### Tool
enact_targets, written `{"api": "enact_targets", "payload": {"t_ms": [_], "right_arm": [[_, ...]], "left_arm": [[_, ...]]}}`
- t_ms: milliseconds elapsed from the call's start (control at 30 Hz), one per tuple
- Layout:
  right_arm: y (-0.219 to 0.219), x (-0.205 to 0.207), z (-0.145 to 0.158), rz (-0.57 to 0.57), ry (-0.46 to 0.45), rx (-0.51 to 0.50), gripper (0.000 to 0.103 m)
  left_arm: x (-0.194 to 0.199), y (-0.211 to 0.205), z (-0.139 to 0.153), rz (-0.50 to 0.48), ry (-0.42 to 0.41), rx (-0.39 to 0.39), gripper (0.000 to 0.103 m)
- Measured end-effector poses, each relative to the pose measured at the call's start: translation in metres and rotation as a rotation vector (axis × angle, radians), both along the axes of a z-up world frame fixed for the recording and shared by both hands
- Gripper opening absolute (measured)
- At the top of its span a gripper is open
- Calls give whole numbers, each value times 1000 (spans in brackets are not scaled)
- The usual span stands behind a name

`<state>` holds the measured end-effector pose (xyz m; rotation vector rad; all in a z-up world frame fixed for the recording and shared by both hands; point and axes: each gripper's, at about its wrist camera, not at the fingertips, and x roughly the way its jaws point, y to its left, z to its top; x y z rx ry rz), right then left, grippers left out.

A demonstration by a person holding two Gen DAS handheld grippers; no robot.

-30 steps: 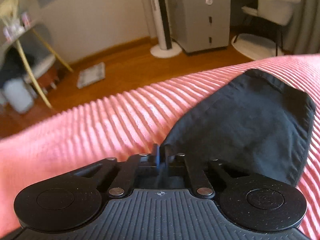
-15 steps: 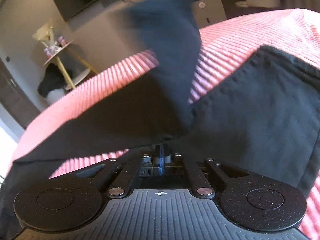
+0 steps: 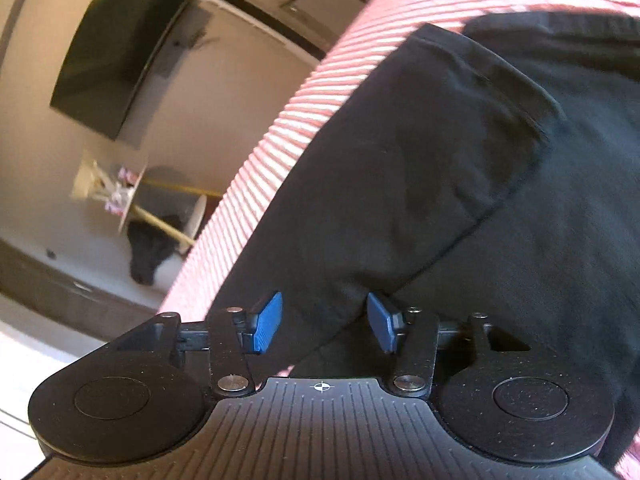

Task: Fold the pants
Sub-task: 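Lift the hem with the right gripper and carry it over toward the waistband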

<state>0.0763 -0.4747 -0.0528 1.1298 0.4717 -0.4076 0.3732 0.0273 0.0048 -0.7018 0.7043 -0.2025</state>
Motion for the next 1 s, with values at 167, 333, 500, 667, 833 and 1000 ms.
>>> {"api": "enact_targets", "payload": {"t_ms": [167, 333, 500, 667, 833, 1000], "right_arm": [[3, -14, -6, -25, -6, -11, 42], [-1, 0, -6, -48, -15, -3, 50], [-12, 9, -6, -61, -39, 38, 44], [-28, 3, 7, -26, -50, 39, 8], [-16, -39, 76, -29, -122, -293, 8], [-13, -73, 84, -63, -31, -421, 8]], "left_arm": [[64, -21, -33, -22, 132, -32, 89], [86, -49, -45, -74, 198, 65, 16], [49, -40, -24, -94, 97, 31, 8], [-28, -18, 12, -105, 2, 6, 7], [-157, -12, 37, -145, -133, 112, 7], [-263, -18, -1, -144, -63, 119, 15]]}}
